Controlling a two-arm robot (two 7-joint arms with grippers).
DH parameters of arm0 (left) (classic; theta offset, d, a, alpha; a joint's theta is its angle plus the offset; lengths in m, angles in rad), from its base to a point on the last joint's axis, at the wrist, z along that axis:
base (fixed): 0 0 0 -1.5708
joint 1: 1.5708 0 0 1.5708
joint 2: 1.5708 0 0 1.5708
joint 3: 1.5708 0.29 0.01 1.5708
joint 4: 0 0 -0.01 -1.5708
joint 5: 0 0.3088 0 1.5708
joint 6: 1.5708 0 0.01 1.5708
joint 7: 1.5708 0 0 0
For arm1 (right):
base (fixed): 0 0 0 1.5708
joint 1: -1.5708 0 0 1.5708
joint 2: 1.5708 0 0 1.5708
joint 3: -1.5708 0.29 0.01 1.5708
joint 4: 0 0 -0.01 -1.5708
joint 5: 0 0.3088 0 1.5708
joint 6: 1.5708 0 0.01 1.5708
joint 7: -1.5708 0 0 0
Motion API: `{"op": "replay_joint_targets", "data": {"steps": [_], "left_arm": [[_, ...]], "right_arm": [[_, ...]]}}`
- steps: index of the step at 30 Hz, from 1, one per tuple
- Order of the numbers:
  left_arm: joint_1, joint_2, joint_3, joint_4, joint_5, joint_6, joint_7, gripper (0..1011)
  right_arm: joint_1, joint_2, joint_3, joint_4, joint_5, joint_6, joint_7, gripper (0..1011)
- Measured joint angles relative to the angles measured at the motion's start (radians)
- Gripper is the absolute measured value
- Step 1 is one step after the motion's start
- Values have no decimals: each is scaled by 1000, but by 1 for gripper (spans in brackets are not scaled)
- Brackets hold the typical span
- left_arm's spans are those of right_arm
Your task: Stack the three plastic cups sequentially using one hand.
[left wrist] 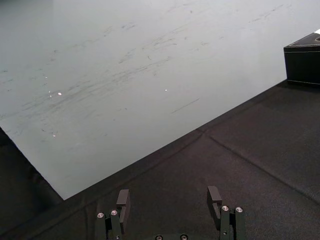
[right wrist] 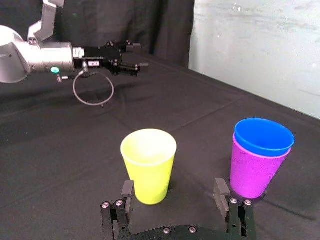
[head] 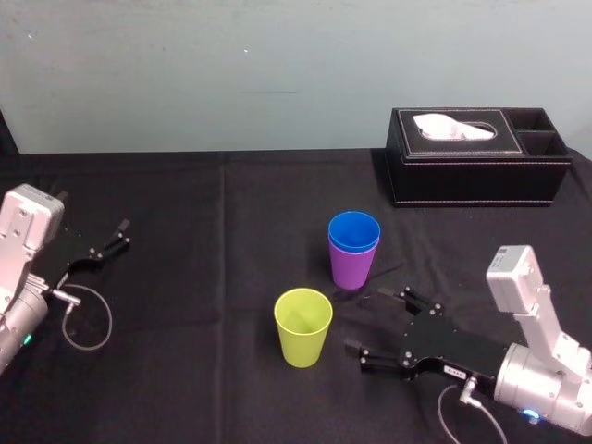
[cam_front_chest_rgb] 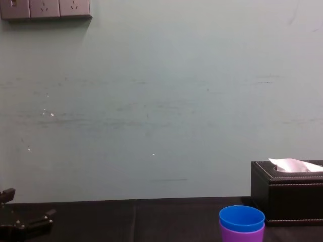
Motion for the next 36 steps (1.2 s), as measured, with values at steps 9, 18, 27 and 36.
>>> {"op": "replay_joint_targets", "data": {"steps": [9,18,27,36], "left_arm": [[0,0,0,0,0,0,0,1010],[0,0,0,0,0,0,0,1010],[0,0,0,0,0,0,0,1010],[0,0,0,0,0,0,0,1010]], "right_arm": [[28,-27,-36,39,-45,-2,-10,1003],[50,-43,-59,58,-65,-2,-3,1003],[73,-55,-82,70,-76,2,12,1003],[92,-66,-99,83,-78,10,21,1003]]}}
